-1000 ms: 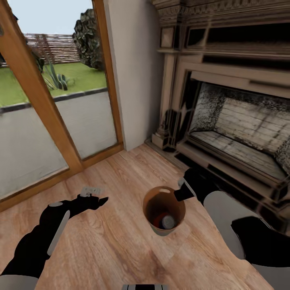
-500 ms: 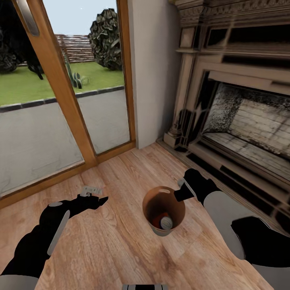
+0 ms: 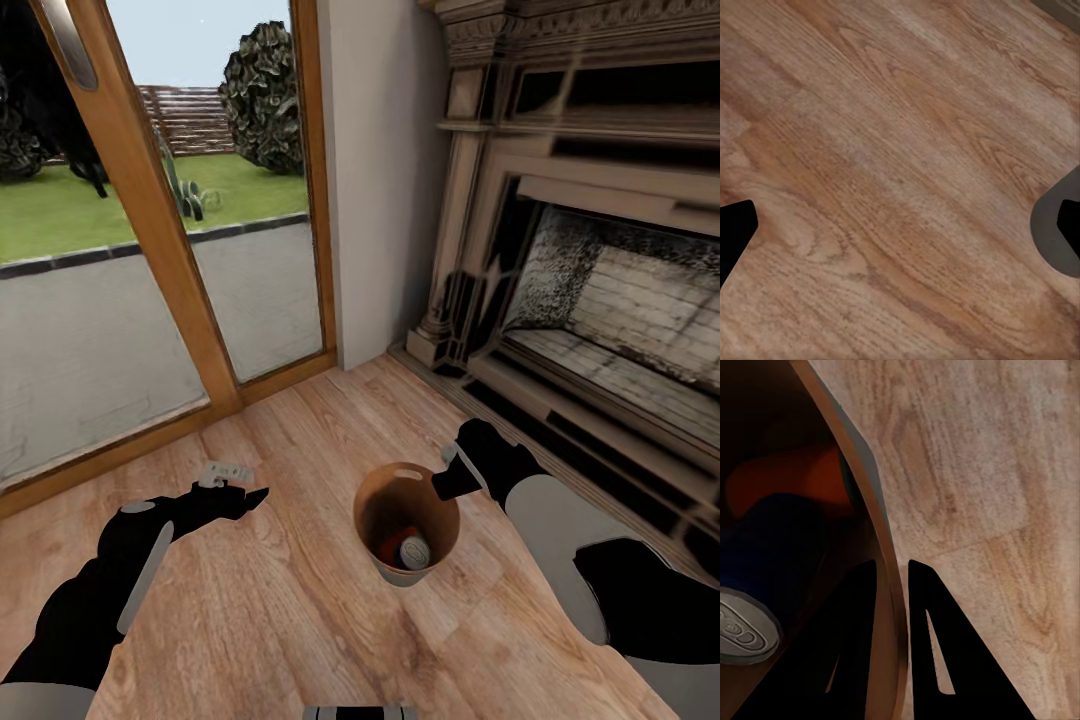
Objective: Put the three can of soda from the living room inside the tash can in the kitchen.
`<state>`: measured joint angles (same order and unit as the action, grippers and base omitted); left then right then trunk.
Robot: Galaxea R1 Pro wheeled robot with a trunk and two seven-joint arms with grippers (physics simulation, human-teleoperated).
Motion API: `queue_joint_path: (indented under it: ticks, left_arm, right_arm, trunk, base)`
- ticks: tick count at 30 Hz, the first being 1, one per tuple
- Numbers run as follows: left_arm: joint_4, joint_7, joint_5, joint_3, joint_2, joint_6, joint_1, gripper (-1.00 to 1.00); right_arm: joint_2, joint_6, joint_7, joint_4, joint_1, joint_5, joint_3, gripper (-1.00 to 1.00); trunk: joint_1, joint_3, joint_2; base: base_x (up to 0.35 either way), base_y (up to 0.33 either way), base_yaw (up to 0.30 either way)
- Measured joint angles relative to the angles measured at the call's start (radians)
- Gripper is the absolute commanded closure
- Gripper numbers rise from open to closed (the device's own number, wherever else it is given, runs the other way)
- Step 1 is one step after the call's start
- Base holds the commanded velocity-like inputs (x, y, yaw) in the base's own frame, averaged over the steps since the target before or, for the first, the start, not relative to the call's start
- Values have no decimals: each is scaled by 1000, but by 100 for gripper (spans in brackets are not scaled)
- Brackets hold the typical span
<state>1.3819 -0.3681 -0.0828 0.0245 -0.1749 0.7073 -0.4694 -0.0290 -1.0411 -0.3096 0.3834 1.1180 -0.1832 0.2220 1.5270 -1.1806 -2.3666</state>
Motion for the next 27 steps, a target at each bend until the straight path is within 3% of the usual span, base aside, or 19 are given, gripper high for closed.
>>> queue_joint_path:
  ticks: [11, 16, 22, 27]
  left_arm:
    - [-1, 3, 0, 0, 0, 0, 0, -100]
    - [-1, 4, 0, 0, 0, 0, 0, -100]
    - [-2, 5, 0, -1, 0, 2, 0, -100]
    - [-3, 5, 0, -1, 0, 3, 0, -100]
  right_arm:
    - [0, 0, 0, 1, 0, -2, 0, 100]
    - [0, 2, 1, 2, 0, -18, 1, 100]
    - [0, 0, 0, 1, 0, 0, 0, 100]
    - [1, 1, 1, 0, 0, -9, 1, 100]
  trunk:
    - [0, 0, 0]
    - [0, 0, 0]
    - [0, 0, 0]
    - [0, 0, 0]
  base:
    - [0, 0, 13]
    - [-85, 35, 183]
    - [-224, 156, 243]
    - [-229, 207, 253]
